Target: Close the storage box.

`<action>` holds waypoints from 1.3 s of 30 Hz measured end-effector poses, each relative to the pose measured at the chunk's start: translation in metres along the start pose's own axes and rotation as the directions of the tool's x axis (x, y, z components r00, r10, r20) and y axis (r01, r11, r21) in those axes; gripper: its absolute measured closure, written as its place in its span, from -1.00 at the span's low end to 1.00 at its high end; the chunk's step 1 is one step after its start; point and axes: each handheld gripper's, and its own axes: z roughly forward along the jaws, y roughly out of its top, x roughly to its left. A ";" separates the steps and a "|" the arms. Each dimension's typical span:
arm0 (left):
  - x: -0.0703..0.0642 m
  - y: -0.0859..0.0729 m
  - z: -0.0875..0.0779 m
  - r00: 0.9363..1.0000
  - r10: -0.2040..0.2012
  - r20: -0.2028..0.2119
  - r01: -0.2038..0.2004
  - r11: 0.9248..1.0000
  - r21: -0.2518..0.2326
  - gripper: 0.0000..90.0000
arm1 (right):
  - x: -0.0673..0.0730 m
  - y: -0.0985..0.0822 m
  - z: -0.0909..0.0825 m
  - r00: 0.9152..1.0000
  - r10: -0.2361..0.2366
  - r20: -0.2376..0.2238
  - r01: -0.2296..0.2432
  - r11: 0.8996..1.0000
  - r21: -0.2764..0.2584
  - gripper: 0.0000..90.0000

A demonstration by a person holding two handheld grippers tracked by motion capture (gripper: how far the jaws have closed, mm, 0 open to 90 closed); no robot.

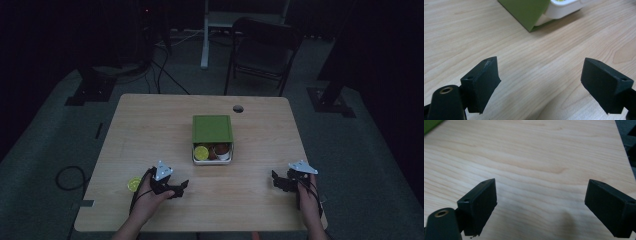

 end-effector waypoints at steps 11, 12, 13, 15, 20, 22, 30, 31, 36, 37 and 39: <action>-0.003 -0.009 -0.002 0.999 -0.017 -0.036 0.018 0.999 0.028 -0.66 | -0.004 -0.007 -0.001 0.994 0.060 0.086 -0.068 0.994 0.084 -0.77; -0.003 -0.009 -0.002 0.999 -0.020 -0.035 0.021 0.999 0.030 -0.66 | -0.004 -0.008 -0.001 0.993 0.076 0.087 -0.084 0.993 0.087 -0.77; -0.003 -0.010 -0.002 0.999 -0.020 -0.036 0.021 0.999 0.034 -0.66 | -0.004 -0.008 -0.001 0.992 0.089 0.086 -0.097 0.991 0.090 -0.77; -0.004 -0.010 -0.001 0.999 -0.023 -0.038 0.024 0.999 0.035 -0.67 | -0.005 -0.009 -0.002 0.990 0.115 0.078 -0.122 0.988 0.096 -0.77; -0.005 -0.011 0.002 1.000 -0.014 -0.023 0.016 0.998 0.056 -0.66 | -0.007 -0.010 -0.002 0.988 0.144 0.057 -0.149 0.983 0.105 -0.77; -0.006 -0.013 0.004 1.000 -0.018 -0.026 0.019 0.998 0.058 -0.66 | -0.007 -0.010 -0.002 0.988 0.143 0.056 -0.148 0.983 0.105 -0.77; -0.006 -0.016 0.007 0.999 -0.017 -0.027 0.019 0.997 0.072 -0.66 | -0.007 -0.010 -0.002 0.989 0.138 0.051 -0.143 0.984 0.105 -0.77; -0.006 -0.016 0.007 0.999 -0.014 -0.031 0.016 0.997 0.073 -0.67 | -0.007 -0.010 -0.002 0.989 0.138 0.051 -0.142 0.984 0.105 -0.77; -0.007 -0.017 0.009 0.999 -0.003 -0.036 0.007 0.995 0.095 -0.66 | -0.007 -0.010 -0.002 0.989 0.137 0.051 -0.142 0.984 0.105 -0.77; -0.007 -0.017 0.009 0.999 0.000 -0.038 0.004 0.995 0.097 -0.66 | -0.007 -0.010 -0.002 0.989 0.138 0.051 -0.142 0.984 0.105 -0.77; -0.008 -0.017 0.010 0.999 0.013 -0.044 -0.008 0.995 0.102 -0.67 | -0.007 -0.010 -0.002 0.989 0.138 0.051 -0.142 0.984 0.105 -0.77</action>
